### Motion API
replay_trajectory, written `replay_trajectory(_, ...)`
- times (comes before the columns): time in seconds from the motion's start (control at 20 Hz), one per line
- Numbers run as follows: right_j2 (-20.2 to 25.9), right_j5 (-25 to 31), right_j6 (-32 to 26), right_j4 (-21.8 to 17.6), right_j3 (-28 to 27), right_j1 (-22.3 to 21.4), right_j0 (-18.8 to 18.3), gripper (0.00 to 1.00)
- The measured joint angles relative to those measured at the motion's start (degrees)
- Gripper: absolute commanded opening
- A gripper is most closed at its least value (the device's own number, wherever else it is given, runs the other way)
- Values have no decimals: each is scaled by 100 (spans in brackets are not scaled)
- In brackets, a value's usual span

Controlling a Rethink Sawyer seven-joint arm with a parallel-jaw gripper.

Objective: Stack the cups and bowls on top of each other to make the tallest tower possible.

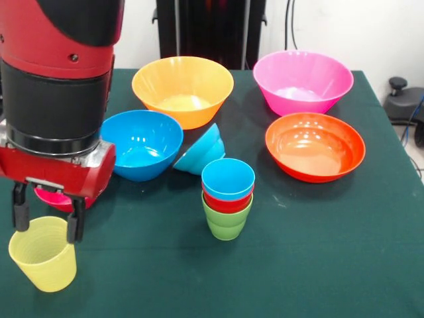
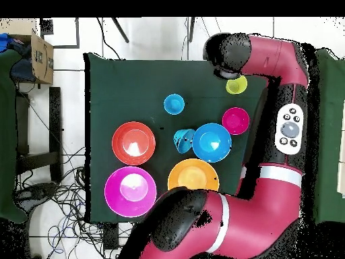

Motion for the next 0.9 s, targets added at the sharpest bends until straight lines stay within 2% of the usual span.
replay_trajectory(0.15, 0, -400, 0, -14, 236, 0, -101, 100)
replay_trajectory(0.5, 6, -910, 0, -27, 675, 1, -254, 100)
replay_trajectory(0.9, 26, -962, 0, -42, 1019, 1, -357, 100)
